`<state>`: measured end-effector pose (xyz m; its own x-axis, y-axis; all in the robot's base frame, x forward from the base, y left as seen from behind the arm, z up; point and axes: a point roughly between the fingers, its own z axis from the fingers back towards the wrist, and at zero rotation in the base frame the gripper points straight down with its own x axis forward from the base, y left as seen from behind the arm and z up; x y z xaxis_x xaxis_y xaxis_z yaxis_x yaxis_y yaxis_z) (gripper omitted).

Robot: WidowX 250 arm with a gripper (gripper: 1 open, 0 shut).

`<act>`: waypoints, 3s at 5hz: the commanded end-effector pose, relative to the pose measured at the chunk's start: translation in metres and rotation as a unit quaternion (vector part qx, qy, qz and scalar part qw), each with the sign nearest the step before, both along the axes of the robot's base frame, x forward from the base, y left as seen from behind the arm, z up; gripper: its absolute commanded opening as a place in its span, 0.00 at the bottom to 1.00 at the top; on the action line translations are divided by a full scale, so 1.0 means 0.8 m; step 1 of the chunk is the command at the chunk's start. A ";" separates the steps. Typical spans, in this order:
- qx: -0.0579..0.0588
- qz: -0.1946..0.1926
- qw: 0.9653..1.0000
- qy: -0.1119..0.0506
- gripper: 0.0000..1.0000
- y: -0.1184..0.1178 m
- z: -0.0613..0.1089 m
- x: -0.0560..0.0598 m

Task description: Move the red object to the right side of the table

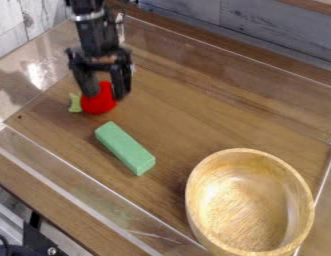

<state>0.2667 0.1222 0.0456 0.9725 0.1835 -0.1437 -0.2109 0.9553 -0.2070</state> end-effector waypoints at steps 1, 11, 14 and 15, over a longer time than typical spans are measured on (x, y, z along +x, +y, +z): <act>0.012 0.007 1.000 -0.008 0.00 -0.009 -0.006 0.006; 0.083 -0.152 0.984 -0.044 0.00 -0.032 0.008 0.018; 0.086 -0.128 0.986 -0.065 0.00 -0.076 0.040 0.028; 0.092 -0.138 0.983 -0.073 0.00 -0.100 0.056 0.046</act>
